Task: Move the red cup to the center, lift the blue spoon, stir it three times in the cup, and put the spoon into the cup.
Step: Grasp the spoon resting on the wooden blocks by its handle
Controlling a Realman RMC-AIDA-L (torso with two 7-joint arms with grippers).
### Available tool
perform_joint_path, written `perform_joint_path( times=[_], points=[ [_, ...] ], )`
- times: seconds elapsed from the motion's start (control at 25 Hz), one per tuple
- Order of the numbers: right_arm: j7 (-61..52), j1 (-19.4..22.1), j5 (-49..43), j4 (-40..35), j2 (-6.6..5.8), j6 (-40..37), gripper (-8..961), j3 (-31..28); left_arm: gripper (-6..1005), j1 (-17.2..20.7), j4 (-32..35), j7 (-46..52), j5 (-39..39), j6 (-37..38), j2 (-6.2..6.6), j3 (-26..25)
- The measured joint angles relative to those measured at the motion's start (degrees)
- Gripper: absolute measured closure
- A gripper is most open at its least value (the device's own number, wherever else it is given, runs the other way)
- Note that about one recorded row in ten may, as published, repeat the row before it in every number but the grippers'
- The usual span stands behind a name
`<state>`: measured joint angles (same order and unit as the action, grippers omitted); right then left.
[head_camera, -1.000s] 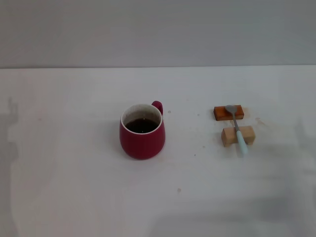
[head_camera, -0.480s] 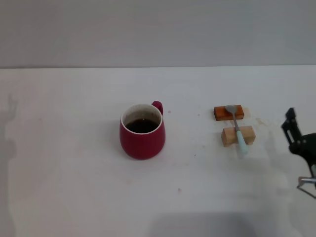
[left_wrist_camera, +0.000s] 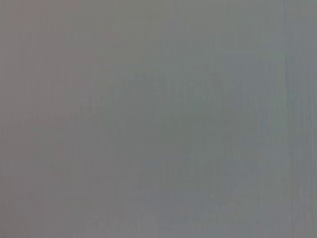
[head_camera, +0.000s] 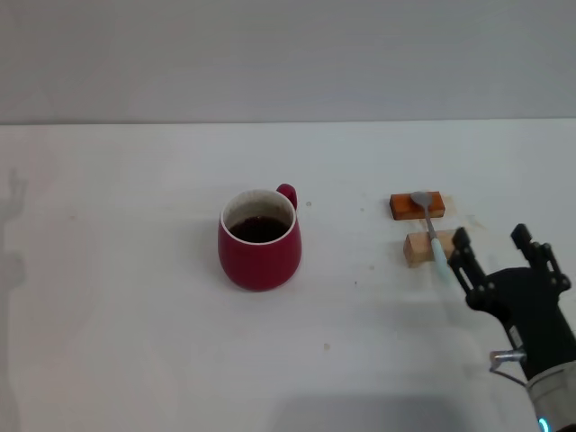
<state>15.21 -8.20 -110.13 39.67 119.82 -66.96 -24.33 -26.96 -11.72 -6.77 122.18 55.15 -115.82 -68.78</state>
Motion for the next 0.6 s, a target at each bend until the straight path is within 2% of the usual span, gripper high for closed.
perform_joint_path(
  times=[0.2, 0.44, 0.6],
  points=[
    [-0.4, -0.9, 0.6, -0.2, 0.12, 4.0, 196, 0.3, 174, -0.2, 0.6, 0.0, 0.8, 0.5, 0.13, 0.1],
    [-0.6, -5.3, 10.4, -1.4, 0.11, 6.6, 195, 6.2, 174, -0.1, 0.7, 0.0, 3.6, 0.7, 0.19, -0.3],
    [-0.6, -6.7, 12.6, -1.7, 0.09, 7.7, 195, 7.8, 174, 0.0, 0.7, -0.1, 3.7, 0.8, 0.28, -0.3]
  ],
)
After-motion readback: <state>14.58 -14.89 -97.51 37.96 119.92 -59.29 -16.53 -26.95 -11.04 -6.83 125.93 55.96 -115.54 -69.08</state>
